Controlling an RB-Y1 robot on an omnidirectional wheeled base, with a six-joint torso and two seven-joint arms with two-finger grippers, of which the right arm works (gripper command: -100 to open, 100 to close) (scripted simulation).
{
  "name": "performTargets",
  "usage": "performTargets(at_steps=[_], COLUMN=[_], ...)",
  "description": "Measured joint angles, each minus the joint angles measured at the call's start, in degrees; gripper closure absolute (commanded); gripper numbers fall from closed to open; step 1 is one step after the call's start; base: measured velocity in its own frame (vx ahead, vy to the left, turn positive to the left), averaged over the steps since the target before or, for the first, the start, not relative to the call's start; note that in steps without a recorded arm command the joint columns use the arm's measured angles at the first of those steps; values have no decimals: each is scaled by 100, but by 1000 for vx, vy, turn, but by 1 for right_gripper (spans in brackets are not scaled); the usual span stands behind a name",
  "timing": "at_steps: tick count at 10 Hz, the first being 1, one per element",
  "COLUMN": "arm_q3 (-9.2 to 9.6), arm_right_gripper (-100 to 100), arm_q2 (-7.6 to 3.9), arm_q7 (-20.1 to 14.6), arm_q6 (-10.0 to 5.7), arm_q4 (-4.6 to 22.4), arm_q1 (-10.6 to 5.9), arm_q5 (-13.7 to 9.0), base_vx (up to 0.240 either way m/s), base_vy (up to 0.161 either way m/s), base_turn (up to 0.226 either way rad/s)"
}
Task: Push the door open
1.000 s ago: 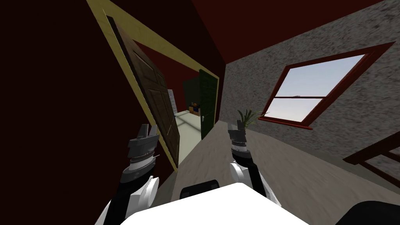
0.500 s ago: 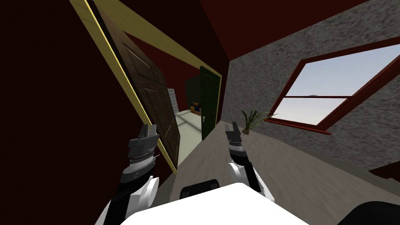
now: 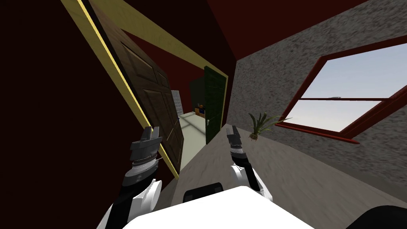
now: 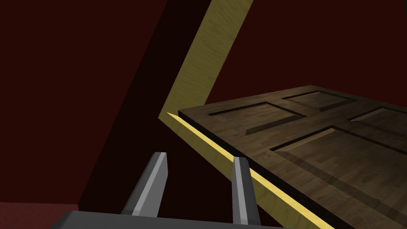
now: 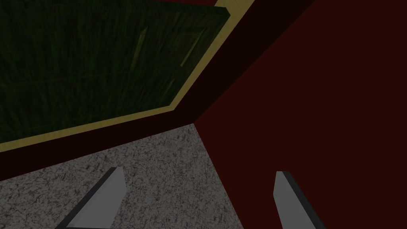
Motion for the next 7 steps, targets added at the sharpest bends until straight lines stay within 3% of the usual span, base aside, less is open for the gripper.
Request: performTargets(at_steps=[7], arm_q3=[67], arm_right_gripper=[-100], arm_q2=[-162], arm_q7=[-22], arm_q6=[-107], arm_q4=[978], arm_q1=[-417], arm_q5=[-48], base_vx=[82], base_vy=[-88], base_turn=[94])
